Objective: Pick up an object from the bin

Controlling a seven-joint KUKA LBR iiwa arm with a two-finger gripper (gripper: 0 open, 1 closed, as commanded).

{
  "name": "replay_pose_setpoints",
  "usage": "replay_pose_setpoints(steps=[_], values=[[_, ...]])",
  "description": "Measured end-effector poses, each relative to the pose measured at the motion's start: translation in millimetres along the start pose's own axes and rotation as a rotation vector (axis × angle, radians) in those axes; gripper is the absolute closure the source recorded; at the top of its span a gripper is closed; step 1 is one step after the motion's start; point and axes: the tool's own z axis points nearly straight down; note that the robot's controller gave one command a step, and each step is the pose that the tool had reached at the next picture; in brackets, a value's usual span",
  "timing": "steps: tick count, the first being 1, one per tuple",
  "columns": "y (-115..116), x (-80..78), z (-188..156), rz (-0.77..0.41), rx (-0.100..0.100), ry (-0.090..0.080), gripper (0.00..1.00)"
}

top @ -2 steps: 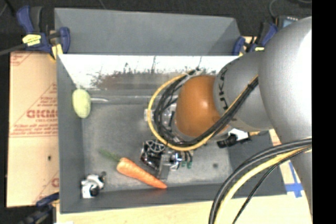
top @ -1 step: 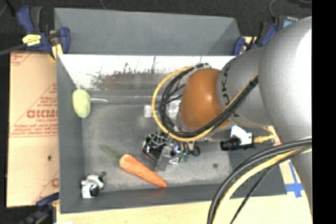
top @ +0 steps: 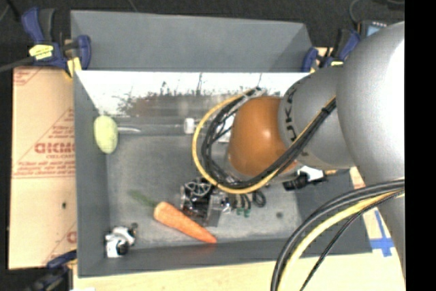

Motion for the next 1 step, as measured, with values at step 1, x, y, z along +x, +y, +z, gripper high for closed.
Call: replay_pose_setpoints(steps=[1], values=[[1.1, 0.9, 0.2, 0.000, 0.000, 0.001, 1.00]])
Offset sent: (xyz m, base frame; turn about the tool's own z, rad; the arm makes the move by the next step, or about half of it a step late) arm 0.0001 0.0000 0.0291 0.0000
